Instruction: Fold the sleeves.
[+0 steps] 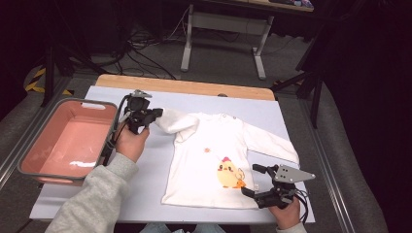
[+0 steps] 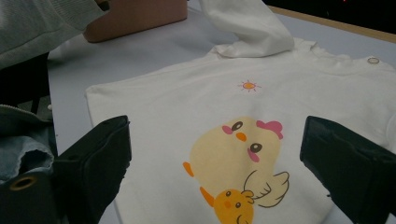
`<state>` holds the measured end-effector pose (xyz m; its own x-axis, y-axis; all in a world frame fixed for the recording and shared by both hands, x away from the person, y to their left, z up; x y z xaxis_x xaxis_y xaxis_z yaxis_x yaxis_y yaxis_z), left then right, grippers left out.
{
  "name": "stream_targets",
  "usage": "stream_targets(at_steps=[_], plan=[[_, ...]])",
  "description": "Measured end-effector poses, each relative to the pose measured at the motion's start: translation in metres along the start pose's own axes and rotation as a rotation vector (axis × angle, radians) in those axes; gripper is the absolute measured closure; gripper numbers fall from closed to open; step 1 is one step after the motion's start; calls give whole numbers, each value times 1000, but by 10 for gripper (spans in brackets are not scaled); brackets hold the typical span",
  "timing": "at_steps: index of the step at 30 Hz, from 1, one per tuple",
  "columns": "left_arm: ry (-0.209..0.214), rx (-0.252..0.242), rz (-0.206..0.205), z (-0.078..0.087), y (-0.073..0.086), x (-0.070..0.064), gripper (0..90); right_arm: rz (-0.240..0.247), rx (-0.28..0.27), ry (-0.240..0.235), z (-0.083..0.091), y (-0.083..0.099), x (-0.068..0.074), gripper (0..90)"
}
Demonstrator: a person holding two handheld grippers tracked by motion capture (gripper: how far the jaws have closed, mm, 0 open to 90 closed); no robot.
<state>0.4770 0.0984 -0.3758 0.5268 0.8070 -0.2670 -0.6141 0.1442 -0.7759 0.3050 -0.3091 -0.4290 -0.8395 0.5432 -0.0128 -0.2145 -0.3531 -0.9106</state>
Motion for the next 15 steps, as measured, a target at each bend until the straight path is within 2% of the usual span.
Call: stream_targets(at_steps=[3,9,15], plan=[[43,-23,9,5,-6,-6,896,2,0,1,0,0,0,92],[108,-50,-12,10,-18,-25,896,2,0,2,1,1,1,92],[181,-51,-22,8,-28,-44,895,0,0,9,4,2,2,92]])
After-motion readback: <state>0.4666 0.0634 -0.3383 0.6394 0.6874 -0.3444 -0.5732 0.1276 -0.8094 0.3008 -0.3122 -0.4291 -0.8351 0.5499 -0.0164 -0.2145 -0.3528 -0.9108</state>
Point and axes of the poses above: each handheld gripper's, and its own axes: z roughly backward along the jaws, y roughly out of its underside, x roughly to its left, the point moved 2 cm from there along -z, roughly forward along the jaws, and after that the axes turned 4 degrees about z, right-handed, at the moved point
